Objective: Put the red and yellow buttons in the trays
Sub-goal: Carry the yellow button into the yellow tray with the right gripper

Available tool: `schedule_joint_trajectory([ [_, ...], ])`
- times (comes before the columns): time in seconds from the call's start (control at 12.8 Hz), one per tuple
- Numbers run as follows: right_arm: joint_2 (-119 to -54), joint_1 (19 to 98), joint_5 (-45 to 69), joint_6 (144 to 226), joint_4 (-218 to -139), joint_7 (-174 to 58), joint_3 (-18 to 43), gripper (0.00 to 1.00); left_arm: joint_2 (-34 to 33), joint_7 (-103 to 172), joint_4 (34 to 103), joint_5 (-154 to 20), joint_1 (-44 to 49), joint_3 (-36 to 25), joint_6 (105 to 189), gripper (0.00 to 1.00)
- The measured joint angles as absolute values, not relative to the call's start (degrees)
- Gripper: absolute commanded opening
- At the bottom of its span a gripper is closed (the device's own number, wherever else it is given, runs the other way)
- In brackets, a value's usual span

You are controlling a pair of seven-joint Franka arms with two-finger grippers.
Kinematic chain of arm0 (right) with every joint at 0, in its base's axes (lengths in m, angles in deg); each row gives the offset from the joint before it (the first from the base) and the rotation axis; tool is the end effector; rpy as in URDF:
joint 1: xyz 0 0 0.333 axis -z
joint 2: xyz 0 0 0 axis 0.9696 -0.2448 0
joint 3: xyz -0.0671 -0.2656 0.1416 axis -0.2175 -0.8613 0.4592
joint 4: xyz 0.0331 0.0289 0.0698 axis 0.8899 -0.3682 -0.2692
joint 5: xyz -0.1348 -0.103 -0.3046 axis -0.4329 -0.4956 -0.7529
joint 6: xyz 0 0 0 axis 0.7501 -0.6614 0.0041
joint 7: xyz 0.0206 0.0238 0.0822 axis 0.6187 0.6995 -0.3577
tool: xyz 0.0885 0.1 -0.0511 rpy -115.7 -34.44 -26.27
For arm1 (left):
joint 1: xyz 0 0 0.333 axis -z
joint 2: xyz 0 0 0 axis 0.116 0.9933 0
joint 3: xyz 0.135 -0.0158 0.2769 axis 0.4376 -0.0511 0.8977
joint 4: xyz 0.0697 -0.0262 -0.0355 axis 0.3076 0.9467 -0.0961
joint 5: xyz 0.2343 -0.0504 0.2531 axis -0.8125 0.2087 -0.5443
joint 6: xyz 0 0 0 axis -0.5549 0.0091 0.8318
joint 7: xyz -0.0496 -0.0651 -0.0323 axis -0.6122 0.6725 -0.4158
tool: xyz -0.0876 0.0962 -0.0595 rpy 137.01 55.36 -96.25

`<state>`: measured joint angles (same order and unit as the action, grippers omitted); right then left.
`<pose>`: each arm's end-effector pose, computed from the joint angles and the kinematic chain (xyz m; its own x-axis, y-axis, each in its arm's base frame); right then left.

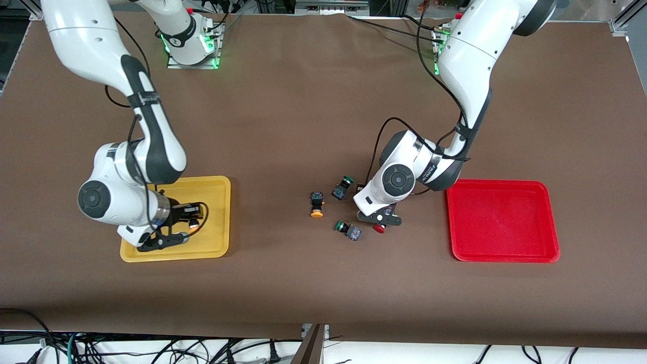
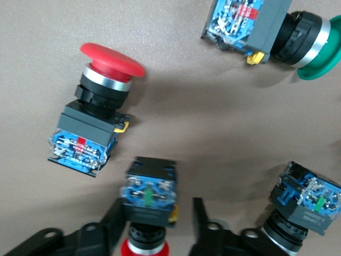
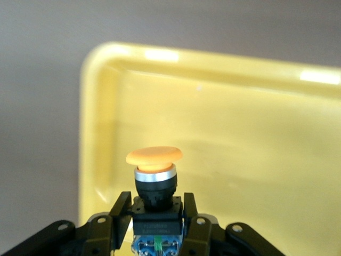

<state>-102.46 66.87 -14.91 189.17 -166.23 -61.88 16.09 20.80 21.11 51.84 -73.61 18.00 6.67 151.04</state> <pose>0.6467 0.1002 0.2325 0.9738 0.2036 -0.1018 0.1892 -0.9726 -0.1351 0.5703 -0.3296 0.1758 0.9728 -0.1384 -0.1859 -0.1319 -0.9901 0.0470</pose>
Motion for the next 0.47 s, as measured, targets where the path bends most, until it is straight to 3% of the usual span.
schedule_joint_trajectory([
  [0.08,-103.0,67.2,-14.9,191.1,-167.8,-62.1,16.1,0.93,20.8,21.1,51.9,-73.6,18.0,6.7,151.0,0.39],
  [0.16,-103.4,67.1,-14.9,193.1,-169.2,-62.1,16.3,0.99,20.8,21.1,51.9,-73.6,18.0,6.7,151.0,0.20],
  [0.24,-103.7,67.0,-14.9,194.3,-170.1,-62.0,16.6,0.99,20.6,21.1,51.9,-73.6,18.0,6.8,150.9,0.13],
  [0.47,-102.9,66.8,-14.9,194.4,-168.9,-59.3,16.9,1.00,20.2,21.1,52.1,-73.6,17.7,7.0,151.0,0.13],
])
